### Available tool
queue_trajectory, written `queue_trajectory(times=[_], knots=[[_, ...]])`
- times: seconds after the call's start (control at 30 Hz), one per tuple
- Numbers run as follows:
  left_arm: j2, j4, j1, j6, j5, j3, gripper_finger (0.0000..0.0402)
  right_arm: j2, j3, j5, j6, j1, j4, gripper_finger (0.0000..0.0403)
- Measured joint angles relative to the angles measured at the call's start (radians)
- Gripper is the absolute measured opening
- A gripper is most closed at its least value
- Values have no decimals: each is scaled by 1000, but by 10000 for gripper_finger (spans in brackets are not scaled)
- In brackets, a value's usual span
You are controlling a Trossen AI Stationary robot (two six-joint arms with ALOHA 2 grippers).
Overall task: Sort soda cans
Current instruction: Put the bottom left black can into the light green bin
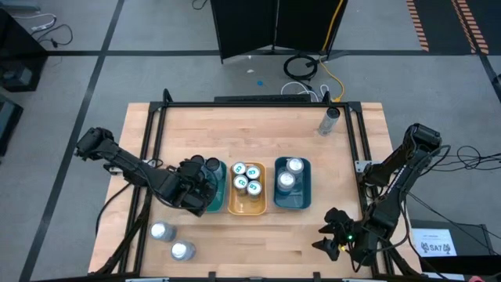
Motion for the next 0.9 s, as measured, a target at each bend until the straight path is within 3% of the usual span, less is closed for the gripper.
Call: queue_trajectory(times=[0.9], knots=[[0, -2, 41, -34, -2, 0, 290, 0, 0, -2, 27, -18, 0, 331]])
